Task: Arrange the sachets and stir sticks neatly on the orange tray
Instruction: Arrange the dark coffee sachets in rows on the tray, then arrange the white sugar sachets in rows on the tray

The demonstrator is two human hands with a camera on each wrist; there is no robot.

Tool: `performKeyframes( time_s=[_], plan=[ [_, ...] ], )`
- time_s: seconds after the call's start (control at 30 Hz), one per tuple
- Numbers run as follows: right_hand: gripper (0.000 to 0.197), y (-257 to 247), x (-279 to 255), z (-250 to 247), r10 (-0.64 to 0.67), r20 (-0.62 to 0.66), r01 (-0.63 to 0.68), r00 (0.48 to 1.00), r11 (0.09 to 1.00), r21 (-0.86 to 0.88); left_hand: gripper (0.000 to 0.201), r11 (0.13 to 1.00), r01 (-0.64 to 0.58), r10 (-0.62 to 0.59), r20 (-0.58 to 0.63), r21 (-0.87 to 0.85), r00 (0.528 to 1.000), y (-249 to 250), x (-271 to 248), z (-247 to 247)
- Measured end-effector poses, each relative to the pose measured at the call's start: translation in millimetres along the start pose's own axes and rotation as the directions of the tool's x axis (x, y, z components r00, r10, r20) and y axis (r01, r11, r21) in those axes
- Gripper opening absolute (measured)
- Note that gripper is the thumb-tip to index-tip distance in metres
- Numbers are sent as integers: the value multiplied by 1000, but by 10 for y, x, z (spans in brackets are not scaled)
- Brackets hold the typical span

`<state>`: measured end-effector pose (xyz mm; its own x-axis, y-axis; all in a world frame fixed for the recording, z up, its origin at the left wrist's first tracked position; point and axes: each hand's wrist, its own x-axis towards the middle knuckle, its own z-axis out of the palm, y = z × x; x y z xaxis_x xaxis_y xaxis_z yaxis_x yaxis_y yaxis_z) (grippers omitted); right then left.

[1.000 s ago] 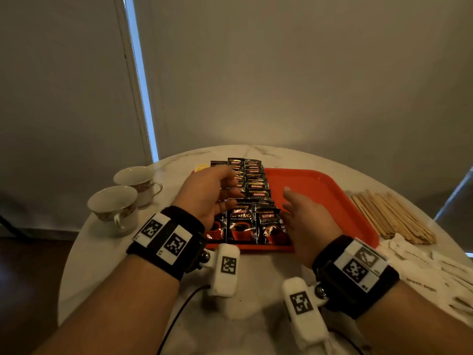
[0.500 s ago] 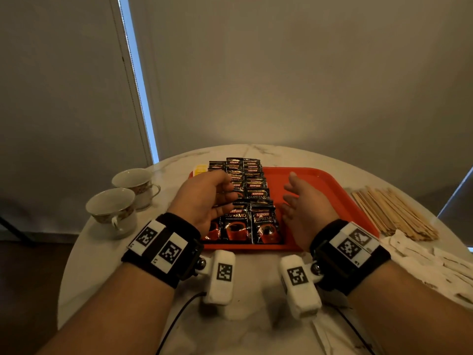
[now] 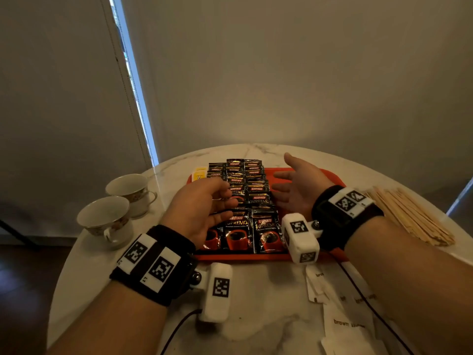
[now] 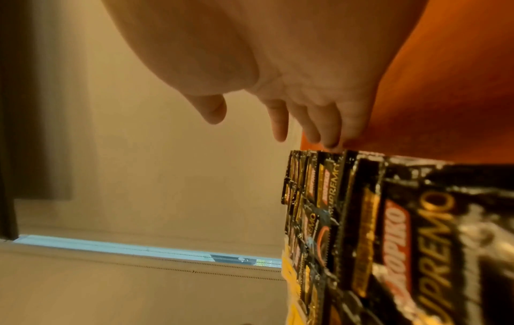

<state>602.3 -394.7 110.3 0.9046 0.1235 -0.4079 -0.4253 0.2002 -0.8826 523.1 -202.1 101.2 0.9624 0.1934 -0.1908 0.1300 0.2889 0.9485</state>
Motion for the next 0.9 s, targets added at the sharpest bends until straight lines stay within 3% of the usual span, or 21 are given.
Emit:
performKeyframes(
  time_s=[0.07,0.2,0.3,0.37,0.47,0.57,0.67,0.77,0.9],
  plan=[
    [66,-38,27,-12,27,16,-27,1000,1000,-16,12,1000,-1,1,4,-7,1000,-3,10,-5],
    [72,-144,-53,-106,-50,-36,47,998,997,-69,4,999,-17,18,25,-36,1000,31,-31,8],
    [57,-154,-301,-231,-64,-30,54,998,964,-260,3,999,-33,35,48,-29,998,13,-139,104],
    [41,-139,-514,-354,-57,-16,44,998,887,-459,5,997,-55,51,105,44,993,-23,-274,243],
    [32,-109,-850,-590,-36,18,37,999,668,-743,6,950,-157,76,289,270,954,-106,-563,477],
    [28,-112,-1171,-813,-72,10,42,997,460,-887,24,779,-310,22,471,545,882,-199,-904,623],
    [32,-120,-1395,-1067,-156,-48,6,987,328,-945,60,482,-478,-127,598,735,792,-305,-1223,704],
    [33,-123,-1591,-1332,-178,-129,-78,976,270,-960,97,189,-593,-313,621,783,719,-411,-1458,822],
    [50,-75,-1828,-1601,-144,-192,-169,971,156,-973,122,22,-670,-417,616,742,669,-532,-1563,1050]
  ],
)
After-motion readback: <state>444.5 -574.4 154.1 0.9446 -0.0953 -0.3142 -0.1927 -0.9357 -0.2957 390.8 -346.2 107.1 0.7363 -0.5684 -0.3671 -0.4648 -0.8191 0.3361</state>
